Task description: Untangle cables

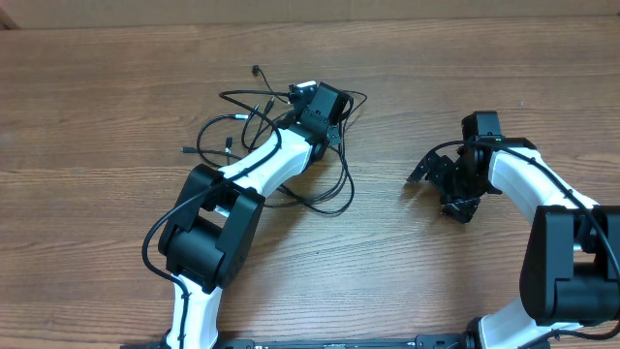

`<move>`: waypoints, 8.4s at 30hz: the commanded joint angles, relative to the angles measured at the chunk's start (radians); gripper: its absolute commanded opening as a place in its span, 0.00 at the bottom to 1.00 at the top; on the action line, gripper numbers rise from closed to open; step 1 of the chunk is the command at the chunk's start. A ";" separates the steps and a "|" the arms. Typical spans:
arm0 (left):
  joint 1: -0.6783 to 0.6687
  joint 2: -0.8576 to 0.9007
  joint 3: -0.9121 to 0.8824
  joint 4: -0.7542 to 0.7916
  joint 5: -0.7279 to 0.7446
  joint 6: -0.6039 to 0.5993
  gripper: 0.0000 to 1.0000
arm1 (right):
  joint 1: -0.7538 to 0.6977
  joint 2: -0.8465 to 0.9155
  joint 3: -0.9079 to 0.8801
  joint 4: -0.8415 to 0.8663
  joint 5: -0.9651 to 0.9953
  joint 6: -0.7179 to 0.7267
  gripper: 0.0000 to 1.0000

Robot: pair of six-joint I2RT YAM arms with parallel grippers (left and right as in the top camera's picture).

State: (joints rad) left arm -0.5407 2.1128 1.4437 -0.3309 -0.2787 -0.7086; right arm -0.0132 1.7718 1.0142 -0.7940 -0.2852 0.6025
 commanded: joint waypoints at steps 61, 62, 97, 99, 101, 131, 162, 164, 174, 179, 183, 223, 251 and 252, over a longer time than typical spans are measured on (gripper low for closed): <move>0.021 -0.342 -0.001 -0.058 -0.064 0.270 0.04 | 0.006 0.043 -0.047 0.009 -0.031 -0.001 1.00; 0.019 -0.388 -0.001 -0.056 -0.064 0.270 0.04 | 0.006 0.043 -0.047 0.008 -0.031 -0.001 1.00; 0.016 -0.661 -0.003 -0.713 0.247 0.457 0.04 | 0.006 0.043 -0.047 0.008 -0.031 -0.001 1.00; 0.016 -0.660 -0.009 -0.747 0.247 0.457 0.04 | 0.006 0.043 -0.047 0.008 -0.031 -0.001 1.00; 0.016 -0.660 -0.015 -0.772 0.253 0.458 0.04 | 0.006 0.043 -0.047 0.008 -0.031 -0.001 1.00; 0.014 -0.666 -0.196 -0.666 0.425 0.507 0.04 | 0.006 0.043 -0.047 0.040 -0.031 0.000 1.00; 0.014 -0.660 -0.239 -0.626 0.317 0.503 0.20 | 0.153 0.043 -0.045 0.021 -0.740 -0.403 0.80; 0.014 -0.660 -0.239 -0.625 0.310 0.503 0.17 | 0.172 0.043 -0.045 0.023 -0.719 -0.402 0.81; 0.014 -0.658 -0.240 -0.624 0.269 0.491 0.04 | 0.247 0.043 -0.045 0.035 -0.795 -0.399 0.82; 0.014 -0.633 -0.240 -0.624 0.182 0.390 0.04 | 0.287 0.043 -0.045 0.095 -0.817 -0.399 0.82; 0.014 -0.576 -0.240 -0.621 0.171 0.371 0.04 | 0.314 0.043 -0.045 0.143 -0.872 -0.399 0.82; 0.025 -0.396 -0.237 -0.560 0.403 0.469 0.33 | 0.329 0.043 -0.046 0.180 -0.040 -0.074 0.18; 0.235 -0.396 -0.228 -0.747 0.160 0.387 1.00 | 0.329 0.043 -0.047 0.176 -0.029 -0.075 0.20; 0.257 -0.396 -0.228 -0.747 0.174 0.387 0.99 | 0.329 0.043 -0.047 0.176 -0.029 -0.075 0.20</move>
State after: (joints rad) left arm -0.3347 1.7115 1.2095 -1.0729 -0.1036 -0.3153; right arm 0.3153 1.8091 0.9741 -0.6155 -0.3859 0.5236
